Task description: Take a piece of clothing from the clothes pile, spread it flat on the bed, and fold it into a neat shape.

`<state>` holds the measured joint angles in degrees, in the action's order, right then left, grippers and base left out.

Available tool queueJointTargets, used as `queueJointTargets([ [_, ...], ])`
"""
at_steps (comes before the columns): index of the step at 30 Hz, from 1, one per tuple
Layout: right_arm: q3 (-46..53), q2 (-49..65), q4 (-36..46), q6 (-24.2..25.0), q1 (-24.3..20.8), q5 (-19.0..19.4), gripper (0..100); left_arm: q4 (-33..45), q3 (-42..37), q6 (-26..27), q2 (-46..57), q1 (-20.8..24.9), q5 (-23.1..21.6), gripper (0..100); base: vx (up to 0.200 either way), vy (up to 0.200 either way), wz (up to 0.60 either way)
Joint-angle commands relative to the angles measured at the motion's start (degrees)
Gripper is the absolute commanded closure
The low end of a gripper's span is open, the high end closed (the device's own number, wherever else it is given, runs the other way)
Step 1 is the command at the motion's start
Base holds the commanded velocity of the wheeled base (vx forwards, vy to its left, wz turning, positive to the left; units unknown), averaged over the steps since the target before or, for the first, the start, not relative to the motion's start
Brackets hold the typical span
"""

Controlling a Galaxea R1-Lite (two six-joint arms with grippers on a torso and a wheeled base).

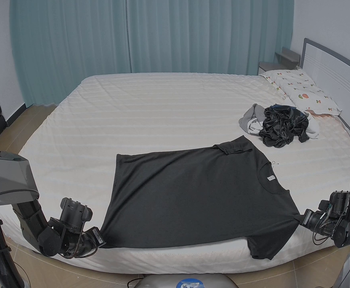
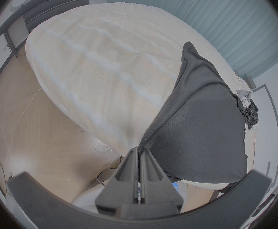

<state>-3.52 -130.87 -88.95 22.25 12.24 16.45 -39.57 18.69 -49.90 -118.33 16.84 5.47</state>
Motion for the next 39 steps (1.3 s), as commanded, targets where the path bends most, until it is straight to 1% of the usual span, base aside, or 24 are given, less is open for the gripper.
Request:
queueJointTargets([
  [1, 0.62, -0.62, -0.69, -0.63, 0.15, -0.01, 100, -0.16, 0.03, -0.03, -0.32, 0.22, 0.06, 100, 0.000, 0.000, 0.00],
  [5, 0.62, -3.43, -0.69, -1.95, -0.46, -0.01, 100, -0.16, 0.03, 0.06, -1.55, 0.30, -0.02, 100, 0.000, 0.000, 0.00],
  [6, 0.45, -3.87, -0.69, -2.47, -0.46, -0.01, 0, -0.24, 0.03, 0.06, -1.81, 0.39, -0.02, 0, 0.000, 0.000, 0.00],
  [9, 0.27, -4.49, -0.69, -3.09, -0.46, 0.08, 0, -0.24, 0.21, -0.03, -2.60, 0.66, -0.02, 0, 0.000, 0.000, 0.00],
  [12, 0.01, -2.02, -0.69, -1.33, -0.02, 1.57, 0, -0.95, 0.30, -0.20, -1.81, 0.66, -0.02, 0, 0.000, 0.000, 0.00],
  [16, 0.10, 2.46, -0.69, 4.82, -0.02, 5.88, 0, -3.23, 0.56, -0.47, 1.53, -0.05, -0.38, 0, 0.000, 0.000, 0.00],
  [17, 0.10, 3.16, -0.69, 5.97, -0.11, 6.41, 0, -3.67, 0.82, -0.55, 2.32, -0.14, -0.73, 0, 0.000, 0.000, 0.00],
  [19, 0.01, 3.34, -0.69, 6.76, -0.46, 6.58, 0, -4.20, 1.26, -0.64, 3.81, -0.40, -1.52, 0, 0.000, 0.000, 0.00],
  [21, -0.08, 3.16, -0.69, 6.84, -0.64, 6.58, 0, -4.20, 2.05, -1.87, 4.69, -0.49, -2.13, 0, 0.000, 0.000, 0.00],
  [23, -0.26, 2.99, -0.69, 6.93, -0.81, 6.58, 0, -4.37, 3.20, -5.39, 5.31, -0.49, -2.66, 0, 0.000, 0.000, 0.00],
  [24, -0.26, 2.99, -0.69, 6.93, -0.81, 6.58, 0, -4.37, 3.20, -5.39, 5.31, -0.49, -2.66, 0, 0.000, 0.000, 0.00],
  [25, -0.17, 2.99, -0.69, 6.93, -0.81, 6.67, 0, -4.37, 4.34, -8.11, 5.48, -0.49, -3.54, 0, 0.000, 0.000, 0.00],
  [26, -0.17, 2.99, -0.69, 7.02, -0.81, 6.58, 0, -4.29, 4.95, -9.08, 5.48, -0.58, -4.24, 0, 0.000, 0.000, 0.00],
  [30, -0.17, 2.99, -0.69, 7.02, -1.60, 6.58, 0, -3.94, 6.18, -9.69, 4.78, -0.66, -6.88, 0, 0.200, 0.000, 0.00],
  [33, -0.17, 2.99, -0.69, 7.02, -1.69, 6.58, 0, -4.11, 6.89, -9.78, 4.69, -0.66, -6.88, 0, 0.200, 0.000, 0.00],
  [35, -0.08, 2.72, -0.69, 7.02, -1.78, 6.58, 0, -4.11, 8.65, -10.75, 4.34, -0.84, -6.79, 0, 0.200, 0.000, 0.00],
  [37, -0.17, 2.46, -0.69, 7.02, -1.96, 6.58, 0, -3.94, 10.49, -12.07, 4.08, -0.84, -6.18, 0, 0.000, 0.000, 0.00],
  [39, -0.08, 2.28, -0.69, 7.11, -2.31, 6.58, 0, -3.76, 11.72, -12.24, 3.99, -1.10, -6.00, 0, 0.000, 0.000, 0.00],
])
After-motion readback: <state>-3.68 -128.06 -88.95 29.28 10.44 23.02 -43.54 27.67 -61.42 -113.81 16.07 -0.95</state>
